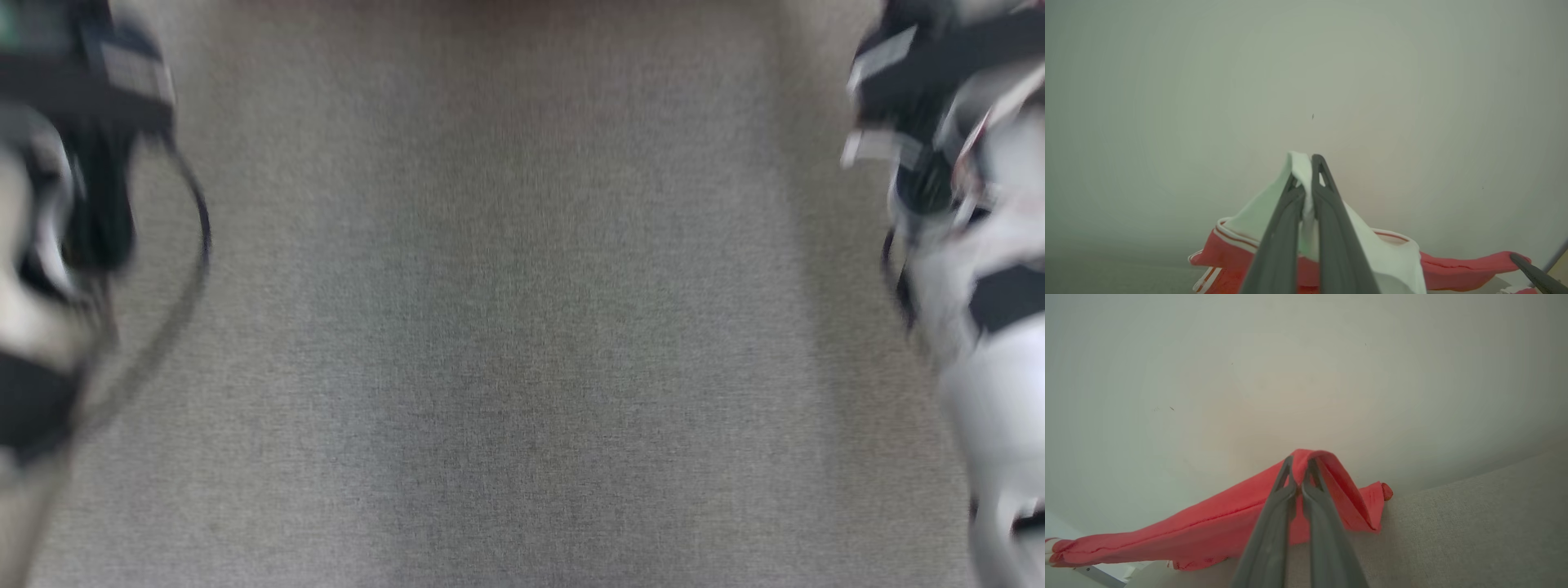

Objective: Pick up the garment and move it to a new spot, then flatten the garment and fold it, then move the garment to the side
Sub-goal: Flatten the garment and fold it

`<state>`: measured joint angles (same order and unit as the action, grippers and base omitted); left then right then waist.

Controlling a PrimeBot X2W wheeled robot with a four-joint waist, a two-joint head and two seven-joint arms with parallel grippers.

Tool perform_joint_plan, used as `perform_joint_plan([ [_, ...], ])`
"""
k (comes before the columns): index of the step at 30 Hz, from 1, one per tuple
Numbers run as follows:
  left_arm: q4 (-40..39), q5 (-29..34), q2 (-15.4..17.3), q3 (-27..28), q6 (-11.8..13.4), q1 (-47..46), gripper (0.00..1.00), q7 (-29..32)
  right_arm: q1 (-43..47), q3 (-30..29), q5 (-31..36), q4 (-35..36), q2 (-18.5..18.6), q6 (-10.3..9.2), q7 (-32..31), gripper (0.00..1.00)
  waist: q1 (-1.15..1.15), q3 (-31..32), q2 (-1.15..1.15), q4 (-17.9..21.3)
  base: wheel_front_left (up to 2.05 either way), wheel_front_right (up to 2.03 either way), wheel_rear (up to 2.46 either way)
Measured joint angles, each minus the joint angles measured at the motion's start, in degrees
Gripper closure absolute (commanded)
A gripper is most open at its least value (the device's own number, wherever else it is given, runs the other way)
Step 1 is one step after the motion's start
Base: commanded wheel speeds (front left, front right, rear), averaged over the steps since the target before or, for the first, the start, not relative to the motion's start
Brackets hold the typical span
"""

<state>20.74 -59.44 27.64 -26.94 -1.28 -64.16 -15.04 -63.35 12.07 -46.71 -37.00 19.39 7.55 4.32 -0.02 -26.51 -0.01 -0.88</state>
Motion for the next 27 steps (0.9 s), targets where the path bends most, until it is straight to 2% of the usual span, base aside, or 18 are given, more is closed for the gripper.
perform_joint_plan([
  [3, -6.8, 0.5, 1.0, 2.8, 2.2, 11.7, 1.0, 0.0, 9.1, 0.0, -0.9, 4.6, 0.6, 0.01, 0.2, 1.0, 0.0, 2.4, 0.0, 0.2, 0.0, 0.0, 0.0],
  [8, -16.5, 1.1, 1.2, 5.9, 5.6, 29.9, 1.0, 0.0, 24.4, -3.6, -2.7, 10.4, 0.6, 0.0, 0.5, 1.0, 0.0, 6.6, 0.0, 0.3, 0.0, 0.0, 0.0],
  [15, -25.7, 1.4, -0.2, 9.6, 9.6, 51.2, 1.0, 0.0, 40.7, -9.3, -1.1, 18.3, -1.3, 0.01, -1.9, 1.0, 0.0, 12.0, -0.01, 0.3, 0.0, 0.0, 0.0],
  [18, -27.3, 1.0, -2.5, 10.6, 10.4, 58.2, 1.0, 0.0, 46.3, -12.6, -0.1, 20.7, -2.6, 0.01, -3.6, 1.0, 0.0, 13.8, -0.01, 0.2, 0.0, 0.0, 0.0],
  [23, -27.0, 2.5, -5.8, 9.8, 10.1, 66.1, 1.0, 0.0, 56.5, -17.3, 2.9, 24.5, -5.4, 0.01, -7.0, 1.0, 0.0, 16.8, -0.01, -0.3, 0.0, 0.0, 0.0],
  [27, -25.9, 3.4, -7.2, 10.2, 10.3, 70.9, 1.0, 0.0, 64.2, -21.3, 5.3, 29.0, -7.9, 0.01, -10.3, 1.0, 0.0, 19.2, -0.01, -0.7, 0.0, 0.0, 0.0],
])
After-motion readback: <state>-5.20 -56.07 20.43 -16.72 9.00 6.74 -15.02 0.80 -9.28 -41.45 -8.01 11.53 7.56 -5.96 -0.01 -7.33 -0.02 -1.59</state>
